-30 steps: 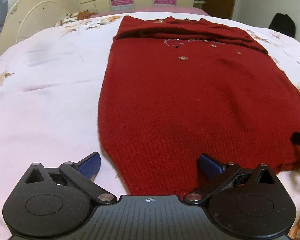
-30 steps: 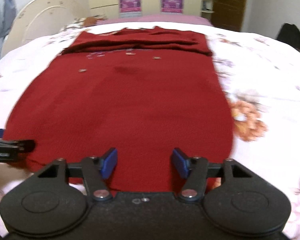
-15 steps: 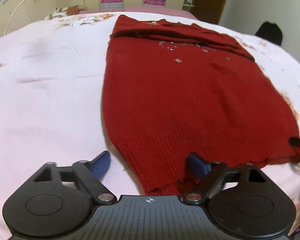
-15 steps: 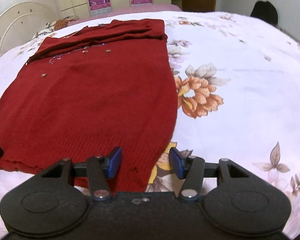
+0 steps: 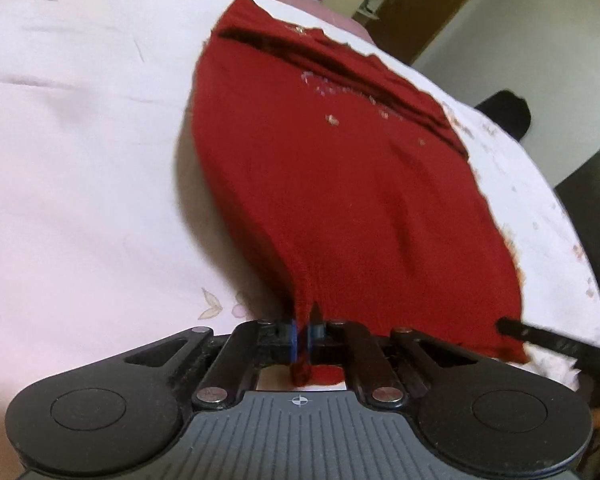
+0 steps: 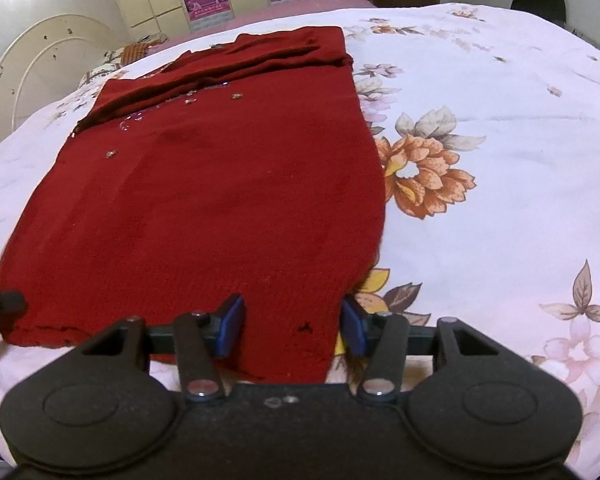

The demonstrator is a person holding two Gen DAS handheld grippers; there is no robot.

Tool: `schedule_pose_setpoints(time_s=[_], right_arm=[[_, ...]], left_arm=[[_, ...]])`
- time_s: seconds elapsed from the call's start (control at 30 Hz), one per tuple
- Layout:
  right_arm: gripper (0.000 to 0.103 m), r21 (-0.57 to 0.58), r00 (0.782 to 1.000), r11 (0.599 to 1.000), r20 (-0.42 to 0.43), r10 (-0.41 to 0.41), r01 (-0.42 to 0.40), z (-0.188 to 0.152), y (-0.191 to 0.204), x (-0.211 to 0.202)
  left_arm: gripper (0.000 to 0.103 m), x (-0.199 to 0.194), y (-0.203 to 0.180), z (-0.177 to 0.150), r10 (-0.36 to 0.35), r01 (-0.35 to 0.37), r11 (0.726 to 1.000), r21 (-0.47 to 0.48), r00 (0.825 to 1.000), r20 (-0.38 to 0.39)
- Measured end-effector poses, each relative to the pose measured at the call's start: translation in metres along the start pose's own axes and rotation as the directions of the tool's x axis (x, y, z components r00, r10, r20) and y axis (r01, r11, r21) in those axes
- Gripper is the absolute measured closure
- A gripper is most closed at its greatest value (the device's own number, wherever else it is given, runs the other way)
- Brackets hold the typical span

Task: Fold small clothes
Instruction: 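Close the left tool on the hem while the right tool closes beside it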

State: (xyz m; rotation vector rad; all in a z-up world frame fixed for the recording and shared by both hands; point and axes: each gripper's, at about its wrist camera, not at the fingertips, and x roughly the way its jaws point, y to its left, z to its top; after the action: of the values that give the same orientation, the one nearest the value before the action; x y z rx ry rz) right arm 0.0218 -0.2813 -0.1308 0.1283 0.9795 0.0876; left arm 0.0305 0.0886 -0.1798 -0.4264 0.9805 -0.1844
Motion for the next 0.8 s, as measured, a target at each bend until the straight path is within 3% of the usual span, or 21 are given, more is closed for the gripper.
schedule_pose_setpoints(time_s=[0.07,0.23,0.27,0.3,0.33,0.43,0.53,0.8], right_arm=[[0.062,0.018,1.000,1.000,0.000,-0.004,0.004,0.000,-0.005,-0.002],[0.060,0.017,1.000,0.999,-0.010,-0.027,0.027,-0.003,-0.010,-0.004],[0.073,0.020,1.000,1.000,-0.018,-0.014,0.014,-0.002,-0.009,-0.003],[0.094,0.032,1.000,0.999,-0.028,0.012,-0.011,0.000,-0.008,-0.003],[0.096,0.047,0.998,0.998,-0.045,0.053,-0.051,0.003,-0.008,-0.002],[0.098,0.077,0.991,0.990,-0.047,0.124,-0.120,0.013,-0.010,-0.003],[0.098,0.126,0.982,0.973,0.015,0.191,-0.191,0.030,-0.013,-0.008],[0.099,0.105,0.956,0.966,0.201,0.212,-0.237,0.111,-0.009,-0.001]], left_arm=[[0.099,0.002,0.001,0.000,-0.008,0.008,1.000,-0.009,1.000,0.005],[0.099,0.002,-0.009,0.004,-0.016,0.016,0.998,0.055,1.000,0.008],[0.099,0.000,-0.012,0.006,-0.019,0.017,0.997,0.076,1.000,0.021],[0.099,-0.002,-0.016,0.009,-0.024,0.021,0.995,0.095,0.999,0.035],[0.099,-0.002,-0.018,0.011,-0.031,0.025,0.994,0.107,0.998,0.047],[0.099,-0.005,-0.027,0.023,-0.045,0.029,0.988,0.154,0.994,0.103],[0.099,-0.007,-0.032,0.042,-0.060,0.033,0.985,0.167,0.985,0.160],[0.099,0.014,-0.048,0.138,-0.082,0.029,0.983,0.179,0.952,0.295]])
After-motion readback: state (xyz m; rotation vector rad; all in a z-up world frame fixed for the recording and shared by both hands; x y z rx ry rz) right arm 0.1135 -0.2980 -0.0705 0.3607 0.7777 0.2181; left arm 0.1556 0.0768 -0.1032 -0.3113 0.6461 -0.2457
